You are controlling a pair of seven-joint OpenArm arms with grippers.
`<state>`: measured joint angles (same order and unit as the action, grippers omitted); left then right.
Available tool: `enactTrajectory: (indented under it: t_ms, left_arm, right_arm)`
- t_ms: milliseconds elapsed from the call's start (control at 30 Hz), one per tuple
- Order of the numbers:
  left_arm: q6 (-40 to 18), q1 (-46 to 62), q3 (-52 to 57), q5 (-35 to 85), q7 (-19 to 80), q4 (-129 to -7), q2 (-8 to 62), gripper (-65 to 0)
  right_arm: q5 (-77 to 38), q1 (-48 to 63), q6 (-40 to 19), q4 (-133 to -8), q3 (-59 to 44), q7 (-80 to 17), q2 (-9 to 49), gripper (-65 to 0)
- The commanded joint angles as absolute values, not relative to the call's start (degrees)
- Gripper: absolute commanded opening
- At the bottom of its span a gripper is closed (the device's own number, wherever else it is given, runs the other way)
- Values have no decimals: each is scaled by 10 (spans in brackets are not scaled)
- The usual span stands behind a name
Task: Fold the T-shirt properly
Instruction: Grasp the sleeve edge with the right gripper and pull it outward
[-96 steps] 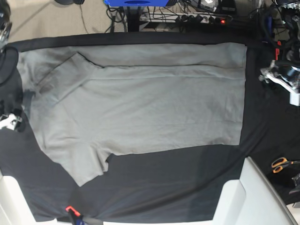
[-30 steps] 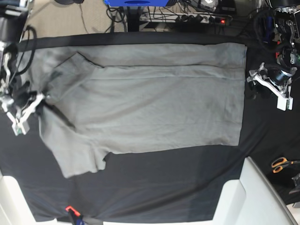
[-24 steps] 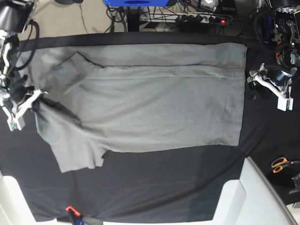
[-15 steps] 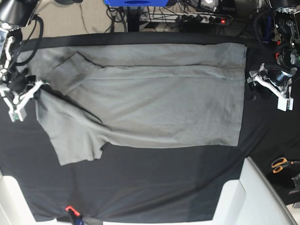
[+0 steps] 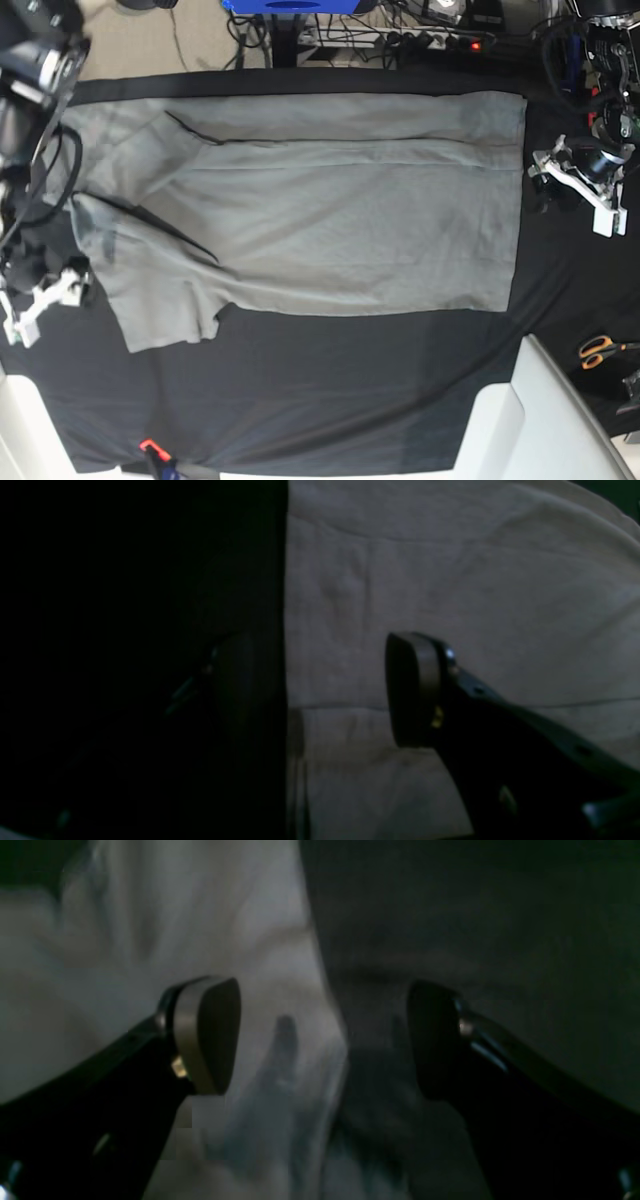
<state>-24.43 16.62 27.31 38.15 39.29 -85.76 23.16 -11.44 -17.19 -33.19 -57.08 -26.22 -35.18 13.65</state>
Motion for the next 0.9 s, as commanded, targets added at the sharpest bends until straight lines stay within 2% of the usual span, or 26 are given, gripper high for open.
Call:
enactTrajectory:
  t_ms: [0,133,267,433,600,633,767,867]
  left_arm:
    - [-247,164,278,391,380,-865,241,-245]
    - [-247,165,279,391,380,-865,243,-245]
    - [-247,165,279,391,381,-865,243,-245]
    - [-247,165,279,391,380,-865,242,-245]
    - [-247,165,280,391,380,-865,242,-245]
    - [-247,165,280,391,380,-865,242,-245]
    - [-247,164,280,391,380,-865,242,-245]
    - [-247,163,280,391,380,-865,242,-245]
  right_arm:
    - [-118,-197,-334,-537,-263,-325,152,-168]
    - [-118,-263,-333,-354,-212,-232,186,-165]
    - [-118,-304,-332,-242,-153,-161,192,-167]
    - [-119,-313,-285,-200,-120,-132,188,-164]
    - [-119,-312,-284,-199,-85,-131,173,-171]
    - [-119,-312,-284,-199,-83,-132,171,-183]
    - [-119,-311,-284,-199,-82,-135,158,-303]
    - [-119,-311,-284,-199,-82,-135,152,-321]
